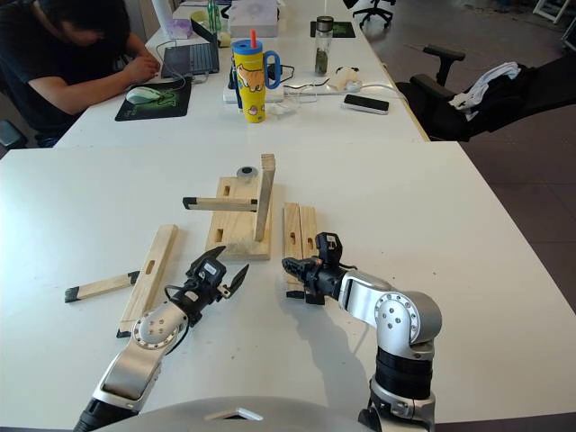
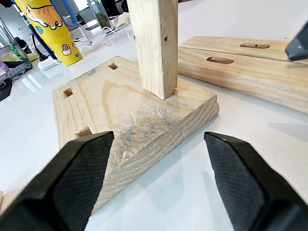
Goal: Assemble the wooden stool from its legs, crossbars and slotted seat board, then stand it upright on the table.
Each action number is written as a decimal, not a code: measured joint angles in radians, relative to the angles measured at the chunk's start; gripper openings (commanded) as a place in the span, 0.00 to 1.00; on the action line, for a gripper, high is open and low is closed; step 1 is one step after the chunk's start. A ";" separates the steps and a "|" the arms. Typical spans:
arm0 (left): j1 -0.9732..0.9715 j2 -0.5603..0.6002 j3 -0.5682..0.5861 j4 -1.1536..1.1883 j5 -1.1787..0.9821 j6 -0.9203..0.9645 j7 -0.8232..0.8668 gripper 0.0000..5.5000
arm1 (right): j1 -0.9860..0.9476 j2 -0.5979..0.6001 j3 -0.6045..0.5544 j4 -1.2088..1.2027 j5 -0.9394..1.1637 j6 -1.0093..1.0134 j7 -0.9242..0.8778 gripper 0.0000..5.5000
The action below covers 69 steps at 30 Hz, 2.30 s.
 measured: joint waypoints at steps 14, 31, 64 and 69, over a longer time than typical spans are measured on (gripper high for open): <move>0.012 -0.033 -0.015 0.002 0.011 -0.001 0.023 0.63 | -0.072 -0.035 -0.013 0.018 -0.042 0.094 0.002 0.43; 0.006 -0.058 -0.034 0.031 0.013 0.001 0.023 0.63 | -0.154 0.081 0.142 0.030 -0.249 0.158 -0.139 0.79; -0.059 -0.056 -0.034 0.050 -0.003 0.003 -0.022 0.63 | -0.283 0.053 0.207 0.057 -0.477 0.086 -0.204 0.38; -0.060 -0.056 -0.019 0.044 -0.075 0.001 -0.074 0.63 | -0.361 0.076 0.085 0.046 -0.451 -0.110 -0.149 0.38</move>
